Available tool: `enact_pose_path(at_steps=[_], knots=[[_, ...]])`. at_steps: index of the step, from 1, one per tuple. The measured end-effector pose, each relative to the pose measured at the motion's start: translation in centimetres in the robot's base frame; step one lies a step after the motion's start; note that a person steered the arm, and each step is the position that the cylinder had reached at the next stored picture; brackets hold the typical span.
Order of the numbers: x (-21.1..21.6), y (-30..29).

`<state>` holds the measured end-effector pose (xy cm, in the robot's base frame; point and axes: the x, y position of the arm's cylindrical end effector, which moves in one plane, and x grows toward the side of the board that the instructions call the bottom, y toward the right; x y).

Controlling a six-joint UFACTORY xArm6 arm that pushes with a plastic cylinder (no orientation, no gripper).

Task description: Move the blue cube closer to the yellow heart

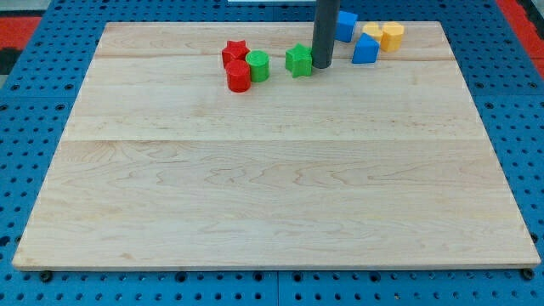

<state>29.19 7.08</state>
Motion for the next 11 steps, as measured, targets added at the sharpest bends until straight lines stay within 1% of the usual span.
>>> enact_pose_path(at_steps=[1, 3, 4, 5, 6, 7, 9, 10, 11], knots=[[0.0, -1.2], [0.0, -6.4], [0.0, -8.1], [-0.4, -6.3], [-4.0, -5.5], [-9.3, -2.9], [-9.9, -1.4], [-9.6, 1.3], [-5.4, 2.8]])
